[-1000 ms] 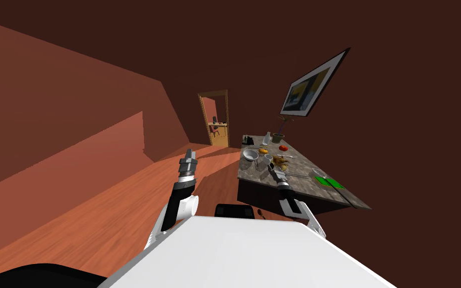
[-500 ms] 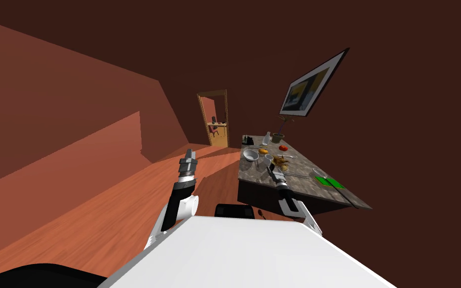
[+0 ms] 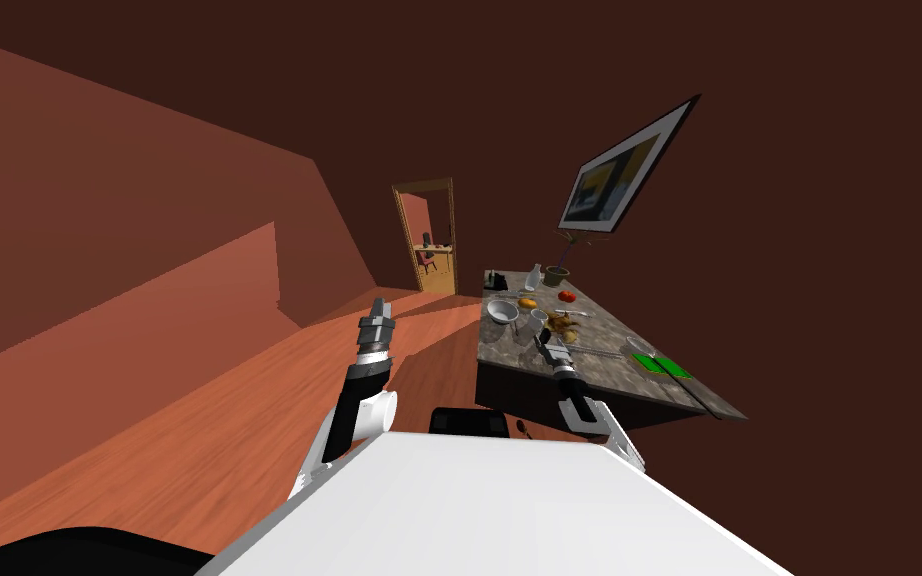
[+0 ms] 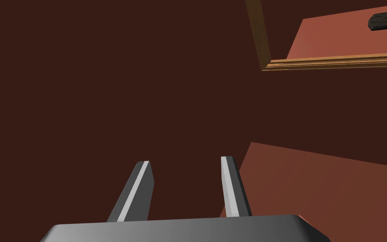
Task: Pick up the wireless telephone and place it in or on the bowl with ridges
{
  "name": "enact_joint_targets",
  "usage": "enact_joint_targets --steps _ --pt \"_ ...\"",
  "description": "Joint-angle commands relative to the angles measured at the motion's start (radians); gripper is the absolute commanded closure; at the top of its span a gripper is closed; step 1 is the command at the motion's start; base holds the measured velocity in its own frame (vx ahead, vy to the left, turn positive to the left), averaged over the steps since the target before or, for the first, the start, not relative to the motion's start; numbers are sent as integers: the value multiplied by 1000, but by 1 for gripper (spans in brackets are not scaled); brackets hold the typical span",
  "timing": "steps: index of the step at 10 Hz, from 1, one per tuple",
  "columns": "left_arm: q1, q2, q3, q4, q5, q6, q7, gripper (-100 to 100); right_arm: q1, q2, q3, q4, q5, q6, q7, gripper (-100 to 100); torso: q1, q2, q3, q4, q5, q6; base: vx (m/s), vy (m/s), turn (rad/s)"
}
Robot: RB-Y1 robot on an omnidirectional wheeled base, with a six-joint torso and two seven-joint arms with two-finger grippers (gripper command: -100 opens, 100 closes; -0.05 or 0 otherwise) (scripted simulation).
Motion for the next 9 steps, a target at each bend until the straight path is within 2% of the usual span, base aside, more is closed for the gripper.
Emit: enact_joint_targets --steps 1,2,6,7,8,9 --pt "0 0 0 0 0 0 0 0 0 0 0 0 0 0 0 -100 0 0 0 0 0 0 0 0 0" --pt "0 0 0 0 0 0 0 0 0 0 0 0 0 0 0 100 0 0 0 0 0 0 0 0 0" --pt "0 0 0 0 0 0 0 0 0 -1 -1 0 0 0 1 100 0 0 0 0 -1 0 0 0 0" --pt "0 0 0 0 0 0 0 0 0 -1 -1 0 0 0 1 0 0 0 0 0 -1 0 0 0 0" --pt "0 0 0 0 0 0 0 0 0 -1 -1 0 0 0 1 100 0 0 0 0 -1 0 0 0 0" --pt "0 0 0 0 0 0 0 0 0 -1 -1 0 0 0 1 0 0 0 0 0 -1 0 0 0 0"
